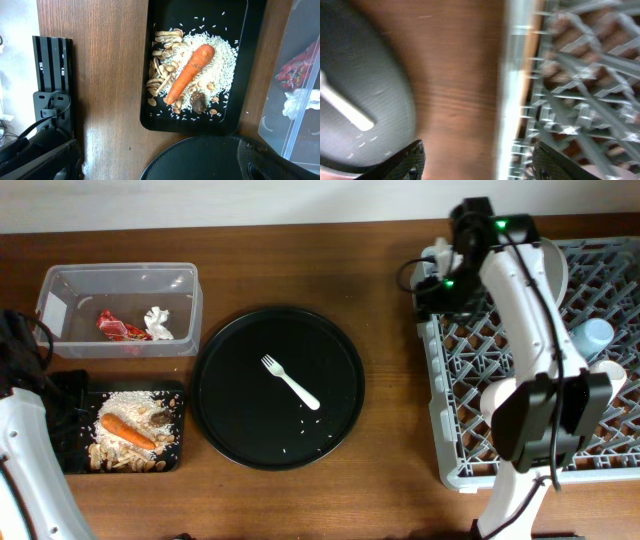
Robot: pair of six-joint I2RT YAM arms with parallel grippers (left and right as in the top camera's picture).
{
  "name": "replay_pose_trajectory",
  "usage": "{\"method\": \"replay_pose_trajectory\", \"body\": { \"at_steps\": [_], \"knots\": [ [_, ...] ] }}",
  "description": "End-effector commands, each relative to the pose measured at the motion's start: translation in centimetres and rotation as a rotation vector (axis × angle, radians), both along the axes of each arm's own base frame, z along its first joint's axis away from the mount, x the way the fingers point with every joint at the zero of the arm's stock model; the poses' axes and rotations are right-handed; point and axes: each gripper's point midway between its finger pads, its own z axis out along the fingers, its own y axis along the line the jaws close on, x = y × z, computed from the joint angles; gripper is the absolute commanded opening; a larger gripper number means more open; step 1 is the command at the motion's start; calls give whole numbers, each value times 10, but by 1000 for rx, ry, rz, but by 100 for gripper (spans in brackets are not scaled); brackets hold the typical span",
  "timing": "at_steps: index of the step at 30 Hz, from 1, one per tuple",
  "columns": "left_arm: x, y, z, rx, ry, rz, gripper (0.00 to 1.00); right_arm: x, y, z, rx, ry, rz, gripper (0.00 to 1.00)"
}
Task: Sort waste into correct bins and load items into the dishwasher rack
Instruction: 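Move the right gripper to the white fork and grasp it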
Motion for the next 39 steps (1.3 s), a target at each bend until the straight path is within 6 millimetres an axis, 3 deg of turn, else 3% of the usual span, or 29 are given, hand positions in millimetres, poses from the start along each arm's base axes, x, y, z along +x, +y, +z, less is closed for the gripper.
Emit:
{"method": "replay_pose_trajectory", "body": {
  "at_steps": [1, 5, 6, 9, 14, 22, 27, 35, 39],
  "knots": [
    [-2, 0, 1, 4, -4, 16, 99, -17, 75, 31, 104, -61, 157, 73],
    [-2, 0, 1, 4, -4, 16, 99, -41, 157, 14, 100, -80, 449, 91],
    [-2, 0, 1, 3, -4, 16, 99, -45, 170, 9, 89, -88, 489, 100],
    [-2, 0, 1, 3, -4, 16, 99, -51, 216, -19, 22, -119, 593, 99],
    [-2, 0, 1, 4, -4, 16, 99, -45, 251, -61, -81, -170, 655, 99],
    [-2, 0, 1, 3, -4, 16, 99, -45, 260, -117, -126, -105, 679, 100],
    [-2, 0, 1, 3, -4, 16, 99, -50, 262, -141, -131, -62, 690, 91],
    [-2, 0, 1, 4, -4, 16, 99, -49, 268, -157, -155, -75, 704, 83],
    [-2, 0, 1, 4, -4, 16, 99, -47, 270, -157, -151, -85, 703, 70]
  ]
}}
